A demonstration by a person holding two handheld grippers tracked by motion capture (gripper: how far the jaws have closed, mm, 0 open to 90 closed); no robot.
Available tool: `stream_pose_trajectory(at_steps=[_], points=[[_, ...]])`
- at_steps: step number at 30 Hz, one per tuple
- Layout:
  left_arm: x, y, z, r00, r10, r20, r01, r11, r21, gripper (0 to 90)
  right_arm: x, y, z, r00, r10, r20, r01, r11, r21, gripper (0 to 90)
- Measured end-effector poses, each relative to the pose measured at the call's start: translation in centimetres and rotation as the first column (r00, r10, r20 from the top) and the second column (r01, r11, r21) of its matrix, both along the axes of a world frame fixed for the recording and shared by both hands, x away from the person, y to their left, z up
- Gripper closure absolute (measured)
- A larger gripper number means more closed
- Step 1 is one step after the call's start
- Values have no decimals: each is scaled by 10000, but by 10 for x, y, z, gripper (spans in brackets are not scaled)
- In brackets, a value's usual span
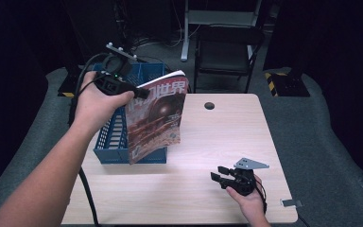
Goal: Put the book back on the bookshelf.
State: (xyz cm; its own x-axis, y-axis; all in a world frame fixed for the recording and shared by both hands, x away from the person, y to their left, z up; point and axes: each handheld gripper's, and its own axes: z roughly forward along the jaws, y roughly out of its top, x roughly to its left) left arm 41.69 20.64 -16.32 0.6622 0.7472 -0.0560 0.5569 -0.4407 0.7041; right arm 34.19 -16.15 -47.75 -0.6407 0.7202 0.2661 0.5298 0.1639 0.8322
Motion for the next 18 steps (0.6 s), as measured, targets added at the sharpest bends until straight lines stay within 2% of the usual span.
stream_pose_trajectory(at_steps=[8, 11, 16, 18], points=[[-3, 25, 1, 9981, 619, 82, -618, 9980, -95, 839, 0, -1, 0, 10000, 35, 27, -35, 10000, -11, 533], [-3, 36, 0, 9976, 692, 4, -692, 9976, -1, 839, 0, -1, 0, 10000, 14, 7, -14, 10000, -6, 533], [-5, 48, -1, 9953, 965, -33, -965, 9953, -9, 839, -1, 1, 0, 10000, 75, -25, -75, 10000, -46, 534], [-6, 59, 0, 9930, 1182, -14, -1182, 9930, -62, 839, 0, 0, 0, 10000, 84, -46, -84, 10000, -52, 533]])
